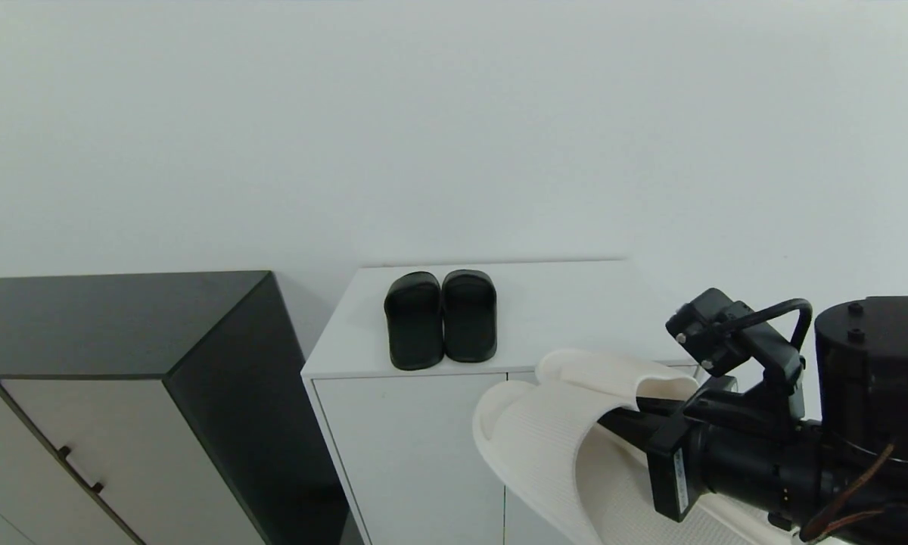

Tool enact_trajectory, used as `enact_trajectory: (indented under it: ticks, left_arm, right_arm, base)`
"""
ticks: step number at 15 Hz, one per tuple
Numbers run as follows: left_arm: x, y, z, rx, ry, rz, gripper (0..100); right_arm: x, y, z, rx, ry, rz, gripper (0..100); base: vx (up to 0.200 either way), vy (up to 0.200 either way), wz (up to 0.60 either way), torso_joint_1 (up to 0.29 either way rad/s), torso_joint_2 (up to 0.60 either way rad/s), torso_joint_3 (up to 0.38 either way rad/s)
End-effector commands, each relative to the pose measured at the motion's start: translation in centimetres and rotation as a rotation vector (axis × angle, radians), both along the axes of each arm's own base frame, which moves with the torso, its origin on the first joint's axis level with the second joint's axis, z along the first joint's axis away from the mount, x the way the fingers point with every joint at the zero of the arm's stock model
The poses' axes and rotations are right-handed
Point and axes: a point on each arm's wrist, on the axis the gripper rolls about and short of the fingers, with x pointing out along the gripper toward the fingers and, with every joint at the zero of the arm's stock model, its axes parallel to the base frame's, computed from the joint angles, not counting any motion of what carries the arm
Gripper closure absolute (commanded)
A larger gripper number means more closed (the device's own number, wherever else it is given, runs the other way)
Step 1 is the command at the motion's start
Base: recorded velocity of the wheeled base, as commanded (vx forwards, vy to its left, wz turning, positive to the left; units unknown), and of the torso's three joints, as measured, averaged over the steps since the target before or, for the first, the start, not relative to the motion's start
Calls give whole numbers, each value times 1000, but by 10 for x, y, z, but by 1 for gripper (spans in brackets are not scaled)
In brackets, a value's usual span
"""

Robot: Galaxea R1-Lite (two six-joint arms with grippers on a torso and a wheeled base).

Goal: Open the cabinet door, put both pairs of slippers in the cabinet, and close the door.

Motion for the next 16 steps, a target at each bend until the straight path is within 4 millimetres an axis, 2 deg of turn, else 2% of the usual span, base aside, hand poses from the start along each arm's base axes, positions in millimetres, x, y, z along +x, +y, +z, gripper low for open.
enact_trajectory:
  ticks: [1, 5, 8, 16]
  left_arm:
    - [0, 0, 0, 0, 0, 0, 100]
    - [0, 0, 0, 0, 0, 2, 100]
    - [0, 0, 0, -2, 0, 2, 100]
    - [0, 0, 0, -4, 0, 2, 100]
  right_arm:
    - [-3, -3, 0, 1, -4, 2, 100]
    - [-4, -2, -2, -2, 5, 29, 100]
    - [-4, -2, -5, -14, 10, 29, 100]
    - [-7, -4, -10, -14, 24, 57, 100]
  base:
    - [0, 0, 0, 0, 0, 0]
    - [0, 0, 0, 0, 0, 0]
    - [0, -200, 0, -1, -1, 5]
    - [0, 0, 0, 0, 0, 0]
